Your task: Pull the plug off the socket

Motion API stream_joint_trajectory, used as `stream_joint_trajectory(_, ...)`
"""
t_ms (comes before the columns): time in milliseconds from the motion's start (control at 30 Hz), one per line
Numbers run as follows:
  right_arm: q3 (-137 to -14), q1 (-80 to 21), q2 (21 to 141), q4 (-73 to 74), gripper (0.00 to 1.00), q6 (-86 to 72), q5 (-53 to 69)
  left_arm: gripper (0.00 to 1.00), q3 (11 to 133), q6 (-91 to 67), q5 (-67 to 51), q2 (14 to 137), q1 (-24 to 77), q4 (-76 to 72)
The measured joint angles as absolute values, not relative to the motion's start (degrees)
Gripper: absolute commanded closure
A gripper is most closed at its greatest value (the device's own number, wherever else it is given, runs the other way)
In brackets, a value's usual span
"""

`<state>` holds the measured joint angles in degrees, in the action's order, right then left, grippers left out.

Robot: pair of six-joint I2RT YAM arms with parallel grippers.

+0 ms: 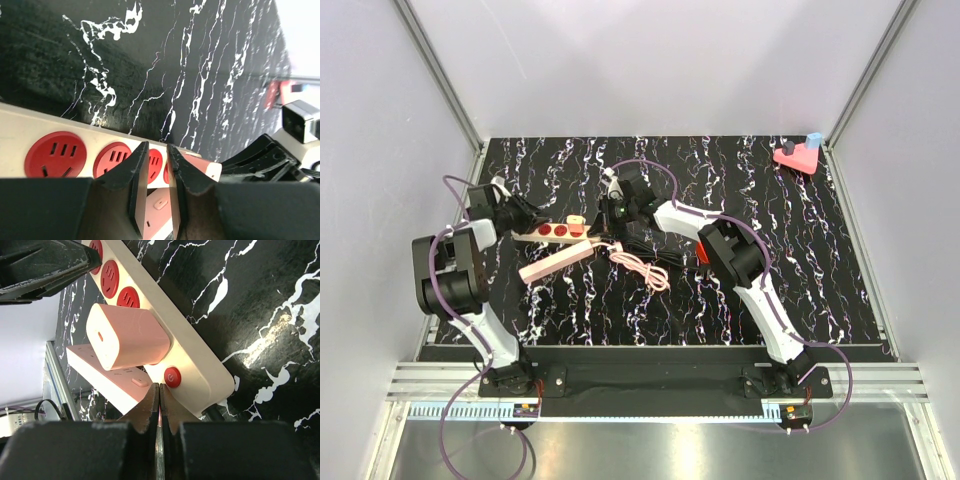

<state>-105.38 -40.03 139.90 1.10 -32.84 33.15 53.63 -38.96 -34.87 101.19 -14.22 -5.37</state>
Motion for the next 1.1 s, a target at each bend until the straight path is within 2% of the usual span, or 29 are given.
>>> stream_joint_trajectory(233, -105.4, -40.0, 139.7, 1.8, 0.91, -32.8, 33.0, 0.8, 55.2, -34.6, -33.0, 102.9, -12.3, 0.6)
stream_joint_trajectory(833, -109.7, -40.1, 138.7, 13.0, 0.86, -26.9, 28.8, 0.83, 54.6, -34.7, -31.0, 102.8, -11.0, 0.4)
stream_joint_trajectory(1100, -116.6, -40.1, 138.8, 24.9, 0.77, -20.8, 21.9, 0.83, 54.6, -34.3, -30.1, 102.6, -10.7, 0.4)
